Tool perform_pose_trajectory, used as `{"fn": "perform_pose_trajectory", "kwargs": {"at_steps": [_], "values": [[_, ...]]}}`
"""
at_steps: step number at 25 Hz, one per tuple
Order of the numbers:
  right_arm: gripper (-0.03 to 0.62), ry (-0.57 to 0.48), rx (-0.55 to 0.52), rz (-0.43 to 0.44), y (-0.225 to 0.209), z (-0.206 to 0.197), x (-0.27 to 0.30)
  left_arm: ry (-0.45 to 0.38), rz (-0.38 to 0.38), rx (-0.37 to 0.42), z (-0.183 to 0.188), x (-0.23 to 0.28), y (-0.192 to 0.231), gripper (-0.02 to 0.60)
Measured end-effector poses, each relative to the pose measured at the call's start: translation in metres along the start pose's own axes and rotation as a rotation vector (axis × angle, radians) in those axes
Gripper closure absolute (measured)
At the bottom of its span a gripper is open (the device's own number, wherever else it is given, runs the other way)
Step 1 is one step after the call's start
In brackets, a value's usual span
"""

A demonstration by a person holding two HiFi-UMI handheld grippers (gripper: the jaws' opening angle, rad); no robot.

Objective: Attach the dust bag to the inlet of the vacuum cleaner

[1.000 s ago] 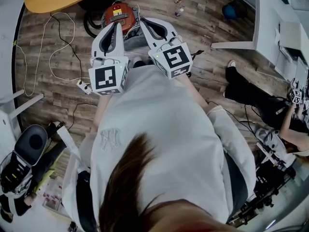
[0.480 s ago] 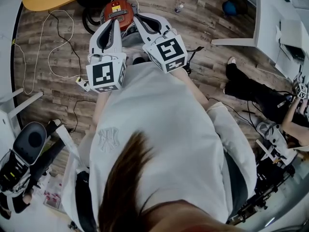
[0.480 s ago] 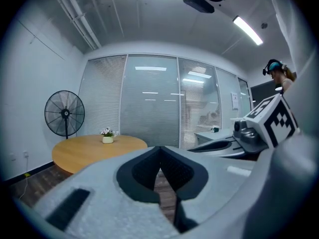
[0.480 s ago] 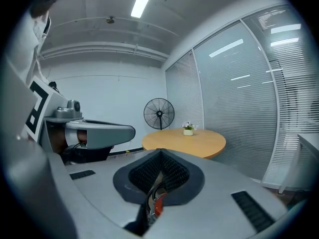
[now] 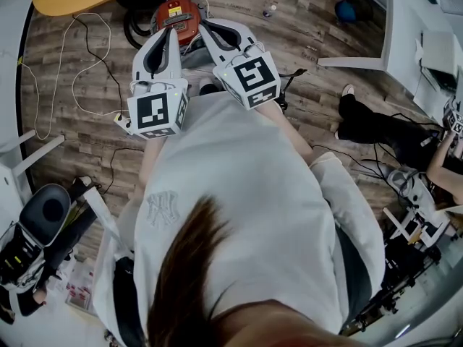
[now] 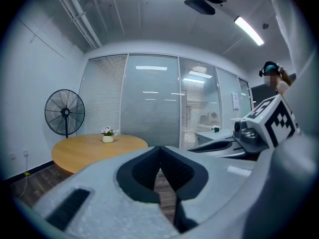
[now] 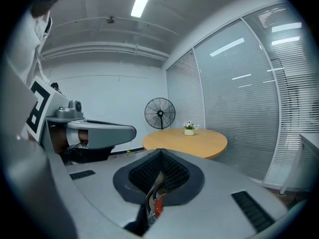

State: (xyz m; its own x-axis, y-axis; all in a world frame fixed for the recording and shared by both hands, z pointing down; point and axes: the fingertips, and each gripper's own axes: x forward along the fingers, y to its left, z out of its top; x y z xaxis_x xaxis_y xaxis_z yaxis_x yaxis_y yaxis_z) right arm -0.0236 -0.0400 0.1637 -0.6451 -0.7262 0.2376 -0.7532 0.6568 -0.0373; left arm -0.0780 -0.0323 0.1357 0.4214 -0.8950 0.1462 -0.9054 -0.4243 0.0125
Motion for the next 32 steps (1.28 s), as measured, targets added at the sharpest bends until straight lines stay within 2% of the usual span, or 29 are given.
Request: {"fn": "perform_pose_trajectory", "kwargs": {"at_steps": [32], "values": [[0.592,0.008,-0.029,-0.027,-0.004,0.002,0.007,-0.002,0.000,-0.015,-0.004,0.004,0.012,0.565]]}}
